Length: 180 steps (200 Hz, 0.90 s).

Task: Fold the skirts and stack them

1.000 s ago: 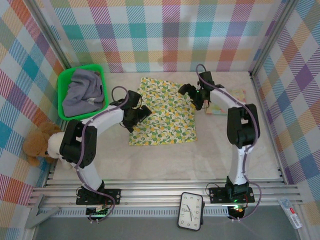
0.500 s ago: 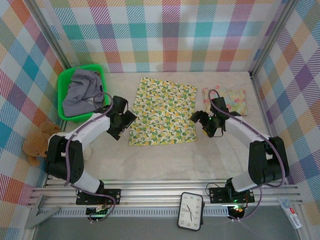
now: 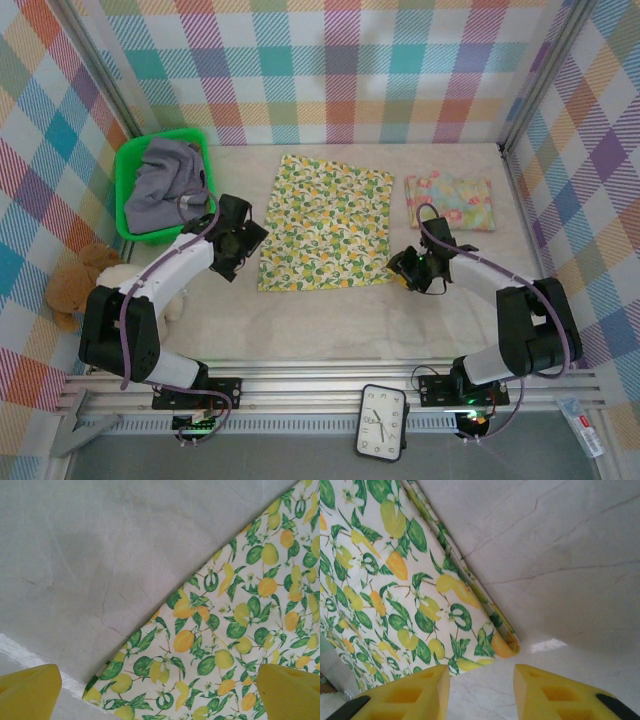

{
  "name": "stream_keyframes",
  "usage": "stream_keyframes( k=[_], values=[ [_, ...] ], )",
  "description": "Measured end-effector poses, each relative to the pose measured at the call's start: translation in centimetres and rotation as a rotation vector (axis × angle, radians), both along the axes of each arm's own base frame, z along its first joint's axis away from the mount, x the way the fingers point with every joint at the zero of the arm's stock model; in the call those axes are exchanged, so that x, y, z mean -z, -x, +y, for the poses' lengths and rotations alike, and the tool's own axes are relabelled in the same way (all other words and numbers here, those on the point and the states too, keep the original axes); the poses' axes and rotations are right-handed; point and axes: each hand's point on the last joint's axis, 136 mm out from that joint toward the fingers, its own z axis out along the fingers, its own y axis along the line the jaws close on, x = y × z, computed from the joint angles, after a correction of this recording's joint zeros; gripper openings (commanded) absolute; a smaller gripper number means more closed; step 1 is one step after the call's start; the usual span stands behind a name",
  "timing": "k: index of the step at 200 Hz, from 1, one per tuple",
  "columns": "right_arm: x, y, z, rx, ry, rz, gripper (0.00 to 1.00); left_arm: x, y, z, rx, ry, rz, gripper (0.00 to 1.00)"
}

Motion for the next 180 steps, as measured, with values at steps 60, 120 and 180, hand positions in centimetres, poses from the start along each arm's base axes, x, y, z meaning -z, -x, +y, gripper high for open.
stream_keyframes(
  k=[60,120,180],
  values=[
    [1.2,0.1,0.1,-0.006,0.011,0.024,0.39,0.4,0.3,0.0,-0.002,0.003,0.012,1.00],
    [2.2,0.4,0.5,-0.036,0.004,0.047,0.35,0.6,0.3,0.0,0.000,0.003,0.021,1.00],
    [1.4,-0.6,1.6,-0.064,-0.033,-0.015,0.34,0.7,0.4,-0.1,0.002,0.007,0.023,1.00]
  ],
)
